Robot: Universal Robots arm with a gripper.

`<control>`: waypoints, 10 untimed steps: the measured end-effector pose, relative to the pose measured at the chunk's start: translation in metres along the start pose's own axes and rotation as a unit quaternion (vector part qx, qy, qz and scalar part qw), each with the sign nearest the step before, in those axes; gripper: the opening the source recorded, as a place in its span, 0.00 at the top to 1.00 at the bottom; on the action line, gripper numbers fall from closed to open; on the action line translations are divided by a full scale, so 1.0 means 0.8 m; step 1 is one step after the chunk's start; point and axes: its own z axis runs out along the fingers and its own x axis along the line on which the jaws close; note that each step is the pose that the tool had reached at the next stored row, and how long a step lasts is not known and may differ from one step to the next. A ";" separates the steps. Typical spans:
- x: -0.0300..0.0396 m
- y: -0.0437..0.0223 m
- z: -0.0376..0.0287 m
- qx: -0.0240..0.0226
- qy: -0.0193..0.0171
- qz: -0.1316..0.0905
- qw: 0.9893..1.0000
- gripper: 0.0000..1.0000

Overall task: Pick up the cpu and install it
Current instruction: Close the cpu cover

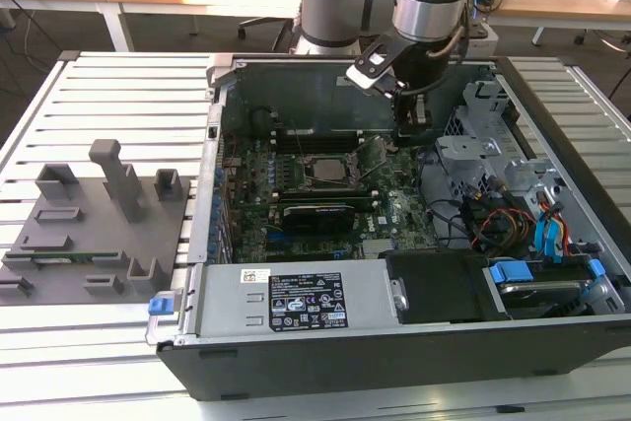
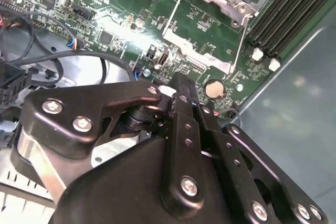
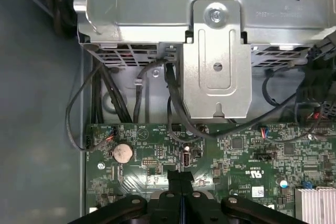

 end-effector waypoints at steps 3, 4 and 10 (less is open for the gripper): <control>0.0006 -0.0007 0.0133 0.002 0.000 0.000 1.000 0.89; 0.0007 -0.0009 0.0172 0.003 0.000 0.000 1.000 0.89; 0.0008 -0.0085 0.0200 0.004 0.000 0.000 1.000 0.89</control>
